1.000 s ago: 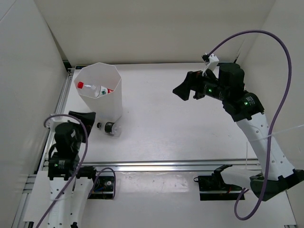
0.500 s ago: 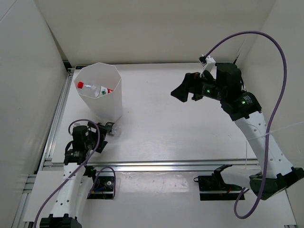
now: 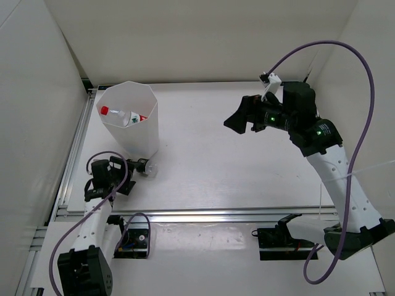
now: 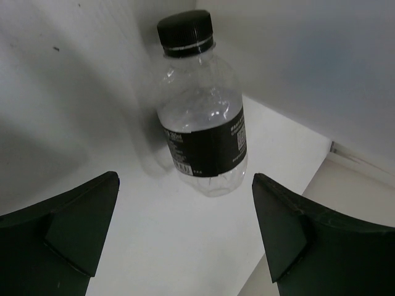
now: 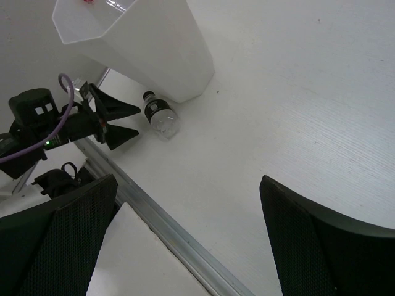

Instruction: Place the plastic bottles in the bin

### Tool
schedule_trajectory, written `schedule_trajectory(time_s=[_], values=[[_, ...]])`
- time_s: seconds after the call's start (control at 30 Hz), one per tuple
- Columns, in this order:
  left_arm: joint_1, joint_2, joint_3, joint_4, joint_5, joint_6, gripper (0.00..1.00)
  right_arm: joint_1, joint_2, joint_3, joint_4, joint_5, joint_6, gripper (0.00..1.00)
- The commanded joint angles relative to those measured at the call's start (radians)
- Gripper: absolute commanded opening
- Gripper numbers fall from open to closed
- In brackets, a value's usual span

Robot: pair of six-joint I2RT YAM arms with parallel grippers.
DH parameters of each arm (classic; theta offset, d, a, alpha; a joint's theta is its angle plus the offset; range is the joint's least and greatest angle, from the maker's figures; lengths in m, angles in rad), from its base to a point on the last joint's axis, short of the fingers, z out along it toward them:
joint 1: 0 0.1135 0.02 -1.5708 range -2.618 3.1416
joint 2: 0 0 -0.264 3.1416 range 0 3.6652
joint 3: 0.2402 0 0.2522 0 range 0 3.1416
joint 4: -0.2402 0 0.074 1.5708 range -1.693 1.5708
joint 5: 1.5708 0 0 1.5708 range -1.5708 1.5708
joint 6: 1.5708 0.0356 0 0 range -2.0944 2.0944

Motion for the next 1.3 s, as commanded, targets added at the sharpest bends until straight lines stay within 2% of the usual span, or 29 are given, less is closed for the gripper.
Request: schedule_trajectory(time_s=[0.0,0.33,0.8,1.0,1.03,1.13,1.17,1.27], values=[[0.015,0.082,-0.009,0.127,0.024,0.007,1.00,-0.004,-0.009,0.067,-0.015,-0.023,-0.025,1.00],[0.015,0.283,0.022,0.257,0.033,0.016,1.00,-0.004,0.040,0.158,-0.078,-0.033,-0.034,1.00],[0.015,0.427,-0.006,0.513,0.014,-0.094,1.00,-0.004,0.040,0.196,-0.149,-0.002,-0.053,1.00],[-0.015,0.495,0.014,0.533,0.005,-0.094,1.00,-0.004,0.021,0.196,-0.167,0.018,-0.071,1.00],[-0.025,0.509,0.014,0.533,0.005,-0.094,0.98,-0.004,0.021,0.196,-0.167,0.018,-0.071,1.00],[-0.025,0.530,0.004,0.533,0.028,-0.094,0.67,-0.004,0.021,0.196,-0.167,0.029,-0.071,1.00],[-0.025,0.530,0.004,0.533,0.037,-0.094,0.61,-0.004,0.021,0.196,-0.167,0.029,-0.071,1.00],[-0.025,0.503,-0.021,0.523,0.047,-0.084,0.56,-0.013,0.032,0.196,-0.167,0.029,-0.071,1.00]])
